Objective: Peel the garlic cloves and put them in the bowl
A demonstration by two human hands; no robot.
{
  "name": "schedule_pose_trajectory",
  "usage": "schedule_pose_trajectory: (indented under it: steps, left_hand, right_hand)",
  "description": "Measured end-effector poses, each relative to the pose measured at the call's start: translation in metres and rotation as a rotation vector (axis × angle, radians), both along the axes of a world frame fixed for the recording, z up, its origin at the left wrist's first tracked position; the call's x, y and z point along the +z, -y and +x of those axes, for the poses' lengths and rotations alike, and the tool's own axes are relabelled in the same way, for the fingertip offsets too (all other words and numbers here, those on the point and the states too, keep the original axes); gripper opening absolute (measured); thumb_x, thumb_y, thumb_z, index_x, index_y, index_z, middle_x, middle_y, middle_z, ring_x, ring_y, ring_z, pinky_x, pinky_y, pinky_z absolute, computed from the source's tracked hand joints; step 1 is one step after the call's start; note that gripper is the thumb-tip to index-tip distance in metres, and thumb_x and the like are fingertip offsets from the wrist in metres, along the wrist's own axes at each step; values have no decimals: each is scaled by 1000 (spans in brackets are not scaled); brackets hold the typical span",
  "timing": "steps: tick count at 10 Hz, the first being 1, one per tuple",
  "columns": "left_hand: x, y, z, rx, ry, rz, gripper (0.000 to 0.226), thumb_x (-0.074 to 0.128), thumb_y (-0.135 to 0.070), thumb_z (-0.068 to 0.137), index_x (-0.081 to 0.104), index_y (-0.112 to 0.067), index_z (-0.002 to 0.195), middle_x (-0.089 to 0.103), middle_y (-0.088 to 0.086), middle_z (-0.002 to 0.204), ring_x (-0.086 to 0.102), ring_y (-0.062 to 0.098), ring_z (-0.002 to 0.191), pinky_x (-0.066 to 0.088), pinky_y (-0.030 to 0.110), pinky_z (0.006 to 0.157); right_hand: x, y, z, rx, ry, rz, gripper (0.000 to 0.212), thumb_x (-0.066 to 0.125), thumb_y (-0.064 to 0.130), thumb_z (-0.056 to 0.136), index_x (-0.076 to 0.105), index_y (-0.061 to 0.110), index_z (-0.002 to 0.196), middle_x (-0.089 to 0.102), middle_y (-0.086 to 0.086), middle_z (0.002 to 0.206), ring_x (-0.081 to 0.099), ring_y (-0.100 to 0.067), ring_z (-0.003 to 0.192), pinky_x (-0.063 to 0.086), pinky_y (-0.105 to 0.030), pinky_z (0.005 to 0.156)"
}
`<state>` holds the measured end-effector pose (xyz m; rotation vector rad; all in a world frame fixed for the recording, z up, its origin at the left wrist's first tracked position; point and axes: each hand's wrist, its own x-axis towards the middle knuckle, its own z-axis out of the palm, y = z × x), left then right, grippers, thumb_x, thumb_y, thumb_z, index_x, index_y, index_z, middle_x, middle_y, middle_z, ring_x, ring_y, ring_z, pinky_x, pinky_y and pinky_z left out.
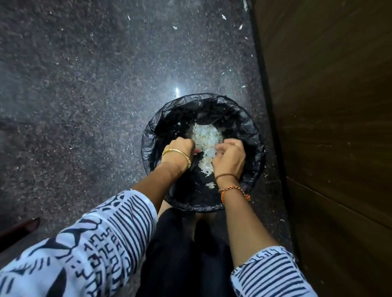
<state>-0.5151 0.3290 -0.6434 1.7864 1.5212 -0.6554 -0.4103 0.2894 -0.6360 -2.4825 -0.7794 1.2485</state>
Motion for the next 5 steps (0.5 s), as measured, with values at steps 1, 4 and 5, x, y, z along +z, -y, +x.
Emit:
schedule_pose_trajectory:
  steps: [1,4,5]
  left_hand:
    - [3,1,-2,-55,38,-37,45,51,2,87,51,-14,129,35,13,144,46,32,122,43,39,96]
    - [73,14,-12,-213,-6,-68,65,52,3,87,33,-26,143,18,11,154,33,30,134,33,37,108]
    - [98,17,-9,-138,-25,-52,43,51,-6,90,48,-15,132,48,20,135,52,36,115,44,39,93]
  right_hand:
    - [12,3,-1,83,153,-57,25,54,34,93,68,14,99,68,-14,101,61,-32,96,45,-33,74]
    - [91,17,-5,36,133,-53,27,51,35,93,64,16,107,65,-16,109,59,-33,102,45,-33,76]
    - [118,21,-6,294,81,-126,44,51,32,92,44,23,134,17,-15,153,15,-28,141,20,-48,110]
